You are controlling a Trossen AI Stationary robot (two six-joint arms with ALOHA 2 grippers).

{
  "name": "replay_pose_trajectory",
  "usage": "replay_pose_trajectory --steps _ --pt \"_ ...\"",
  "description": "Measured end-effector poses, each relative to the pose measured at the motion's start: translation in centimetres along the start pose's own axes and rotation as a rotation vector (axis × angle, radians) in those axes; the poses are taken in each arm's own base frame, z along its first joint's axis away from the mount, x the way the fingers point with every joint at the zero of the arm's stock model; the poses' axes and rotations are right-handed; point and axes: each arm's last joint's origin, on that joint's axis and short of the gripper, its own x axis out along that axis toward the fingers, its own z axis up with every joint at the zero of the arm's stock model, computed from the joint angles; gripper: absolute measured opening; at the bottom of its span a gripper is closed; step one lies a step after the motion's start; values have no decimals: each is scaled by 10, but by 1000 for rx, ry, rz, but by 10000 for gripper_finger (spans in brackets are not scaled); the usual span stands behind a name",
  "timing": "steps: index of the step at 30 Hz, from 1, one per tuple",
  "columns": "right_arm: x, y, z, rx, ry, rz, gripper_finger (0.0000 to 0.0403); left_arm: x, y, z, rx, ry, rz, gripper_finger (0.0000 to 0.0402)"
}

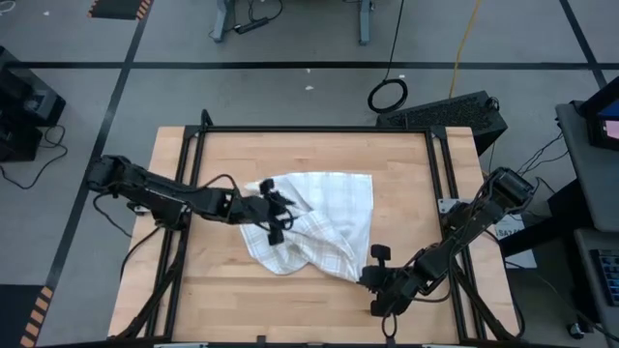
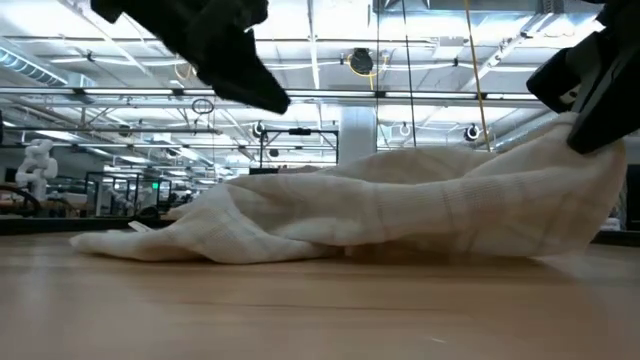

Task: Roll towel
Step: Fold the brown checkered towel

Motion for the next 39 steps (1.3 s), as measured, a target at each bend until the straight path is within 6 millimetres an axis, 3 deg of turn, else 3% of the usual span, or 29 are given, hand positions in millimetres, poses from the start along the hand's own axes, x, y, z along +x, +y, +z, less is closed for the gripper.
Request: replay_pose_trajectory --steps 7,13,17,21,25,31,35,39 --pt "0 0 -5 92 128 77 4 24 -11 -39 25 259 96 203" --pt "-4 3 -15 113 180 64 9 17 -14 -68 -44 519 182 203" --pt "-5 4 -15 97 192 82 45 4 -30 -77 -66 570 185 203" --pt "-5 4 -16 67 198 89 98 -2 -52 -76 -54 499 110 203" --pt "-9 5 -13 21 217 136 144 4 -69 -67 -65 308 -3 203" --pt "-28 14 7 24 182 185 168 26 -78 -62 -50 152 -32 197" --pt "-37 20 13 13 170 167 163 43 -82 -74 7 182 -68 147" --pt "-42 26 9 25 172 175 154 41 -88 -76 37 196 -86 37"
